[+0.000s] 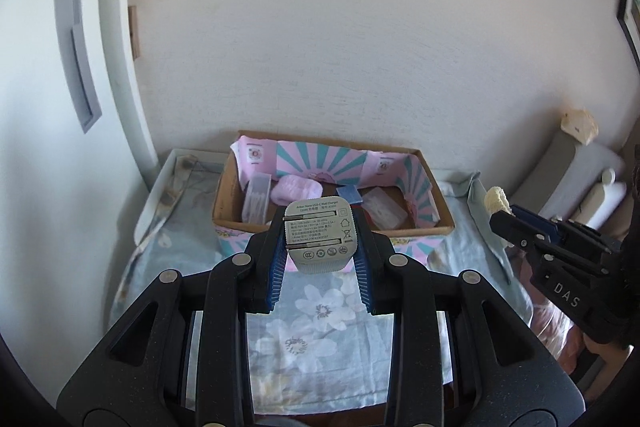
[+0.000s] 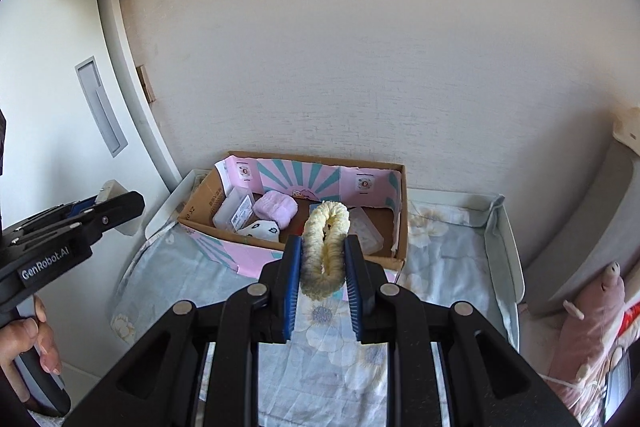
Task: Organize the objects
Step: 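Lift and carry the white cube and hair tie over the box with both grippers, then open both grippers to drop the cube and hair tie into the box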
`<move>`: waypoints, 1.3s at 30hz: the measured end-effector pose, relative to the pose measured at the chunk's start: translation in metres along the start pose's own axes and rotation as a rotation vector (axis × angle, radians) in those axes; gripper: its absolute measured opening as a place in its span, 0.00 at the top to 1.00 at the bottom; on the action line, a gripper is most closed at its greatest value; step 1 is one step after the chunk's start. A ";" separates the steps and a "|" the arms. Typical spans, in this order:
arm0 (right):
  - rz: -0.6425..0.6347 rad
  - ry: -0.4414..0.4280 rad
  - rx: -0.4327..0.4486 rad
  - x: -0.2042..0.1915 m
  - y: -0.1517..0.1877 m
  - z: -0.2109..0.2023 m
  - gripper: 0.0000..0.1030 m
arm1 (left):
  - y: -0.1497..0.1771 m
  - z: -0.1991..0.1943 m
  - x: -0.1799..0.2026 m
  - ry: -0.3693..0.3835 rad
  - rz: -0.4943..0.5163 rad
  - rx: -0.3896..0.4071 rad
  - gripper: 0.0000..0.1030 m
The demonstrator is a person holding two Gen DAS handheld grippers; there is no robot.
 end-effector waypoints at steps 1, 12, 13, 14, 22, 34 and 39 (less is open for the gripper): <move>0.000 -0.004 -0.002 0.002 -0.004 0.003 0.81 | -0.003 0.004 0.000 0.003 -0.009 -0.004 0.74; 0.008 0.009 -0.055 0.032 -0.057 0.070 0.81 | -0.061 0.075 -0.006 0.020 0.026 -0.059 0.74; 0.009 0.010 -0.066 0.034 -0.064 0.081 0.81 | -0.066 0.080 -0.006 0.020 0.028 -0.066 0.74; 0.008 0.010 -0.074 0.035 -0.068 0.089 0.81 | -0.073 0.091 -0.008 0.021 0.031 -0.080 0.74; 0.033 -0.012 -0.168 0.038 -0.081 0.160 0.81 | -0.096 0.168 -0.025 0.026 0.034 -0.211 0.74; 0.068 -0.040 -0.313 0.033 -0.056 0.223 0.81 | -0.073 0.258 -0.042 0.020 0.017 -0.418 0.74; 0.081 -0.037 -0.336 0.035 -0.053 0.230 0.81 | -0.066 0.273 -0.042 0.021 0.029 -0.462 0.74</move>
Point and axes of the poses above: each gripper's, at about its wrist camera, not at the fingertips, and z roughly the way its jaws point, x to its right, y to its underside, the point moved 2 cm from there along z, roughly the way its jaws point, and after that the axes turned 13 degrees about -z, right-handed, at the moved point
